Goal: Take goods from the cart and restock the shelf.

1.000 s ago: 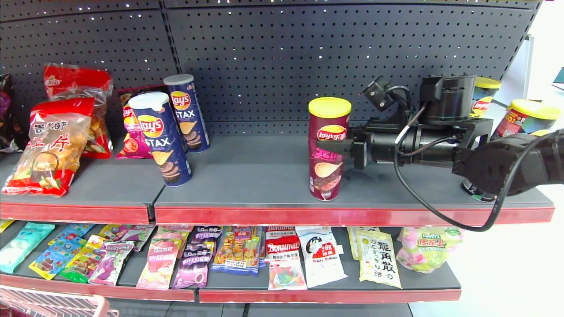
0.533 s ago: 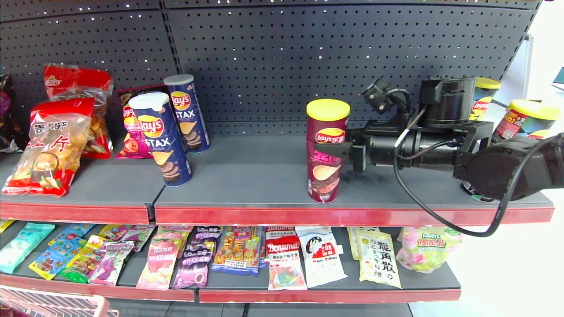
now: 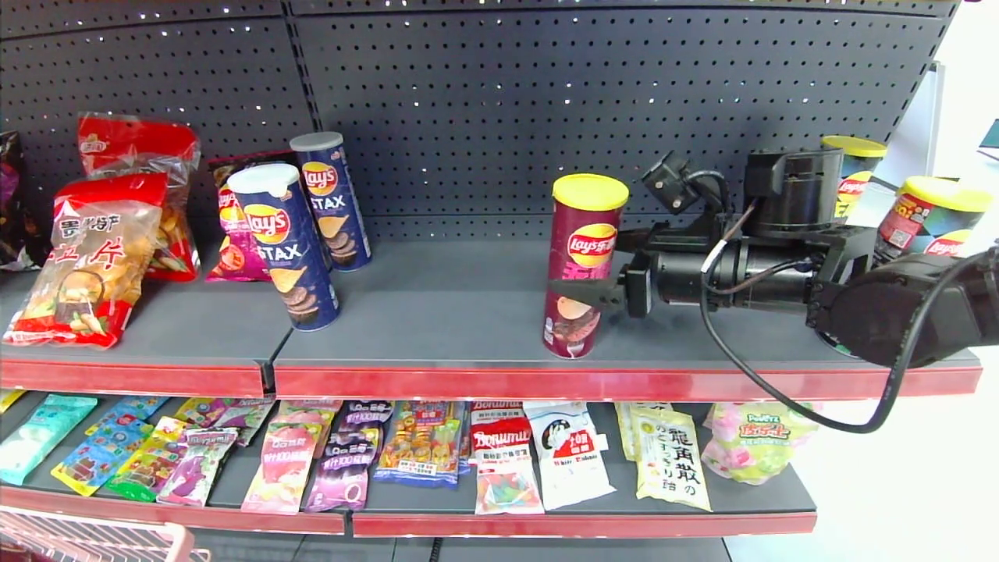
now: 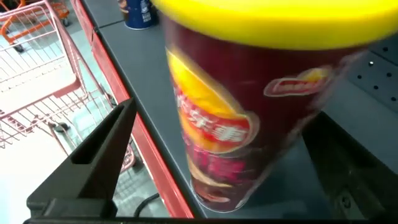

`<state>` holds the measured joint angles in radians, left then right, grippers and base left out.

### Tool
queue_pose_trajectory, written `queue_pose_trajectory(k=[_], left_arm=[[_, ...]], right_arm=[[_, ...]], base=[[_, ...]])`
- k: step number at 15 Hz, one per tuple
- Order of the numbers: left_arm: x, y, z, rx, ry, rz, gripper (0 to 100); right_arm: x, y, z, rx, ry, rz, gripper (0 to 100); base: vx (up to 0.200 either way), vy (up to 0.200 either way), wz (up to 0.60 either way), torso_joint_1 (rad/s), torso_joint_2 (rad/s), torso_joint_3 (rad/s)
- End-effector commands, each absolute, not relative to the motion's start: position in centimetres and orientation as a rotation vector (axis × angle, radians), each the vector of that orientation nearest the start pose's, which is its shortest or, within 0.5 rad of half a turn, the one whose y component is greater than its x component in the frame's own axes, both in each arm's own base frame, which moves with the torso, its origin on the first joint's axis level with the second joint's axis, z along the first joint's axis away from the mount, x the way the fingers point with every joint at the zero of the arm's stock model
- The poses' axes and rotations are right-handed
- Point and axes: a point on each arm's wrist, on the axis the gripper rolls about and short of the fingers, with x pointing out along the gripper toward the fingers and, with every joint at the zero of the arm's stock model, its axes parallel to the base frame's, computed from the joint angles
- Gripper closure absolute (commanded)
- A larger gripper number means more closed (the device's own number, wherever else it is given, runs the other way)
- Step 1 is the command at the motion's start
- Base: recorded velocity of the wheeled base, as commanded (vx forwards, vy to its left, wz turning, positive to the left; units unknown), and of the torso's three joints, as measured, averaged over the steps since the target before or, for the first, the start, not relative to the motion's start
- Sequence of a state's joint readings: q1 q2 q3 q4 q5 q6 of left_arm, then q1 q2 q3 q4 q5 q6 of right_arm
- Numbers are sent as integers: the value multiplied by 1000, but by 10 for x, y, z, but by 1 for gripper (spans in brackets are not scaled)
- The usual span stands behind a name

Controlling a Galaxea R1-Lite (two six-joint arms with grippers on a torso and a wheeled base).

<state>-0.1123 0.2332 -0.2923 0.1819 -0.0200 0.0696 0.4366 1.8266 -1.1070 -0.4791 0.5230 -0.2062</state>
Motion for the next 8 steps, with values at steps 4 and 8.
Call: queue_pose_trajectory(k=[4, 8], left_arm=[[-19, 1, 140, 74, 130, -158, 100], [-20, 1, 140, 72, 125, -171, 100]], right_arm=[[292, 143, 215, -186, 152, 898, 0], [252, 112, 222, -167, 155, 834, 0]], base=[[0, 0, 0, 0, 0, 0], [0, 0, 0, 0, 0, 0]])
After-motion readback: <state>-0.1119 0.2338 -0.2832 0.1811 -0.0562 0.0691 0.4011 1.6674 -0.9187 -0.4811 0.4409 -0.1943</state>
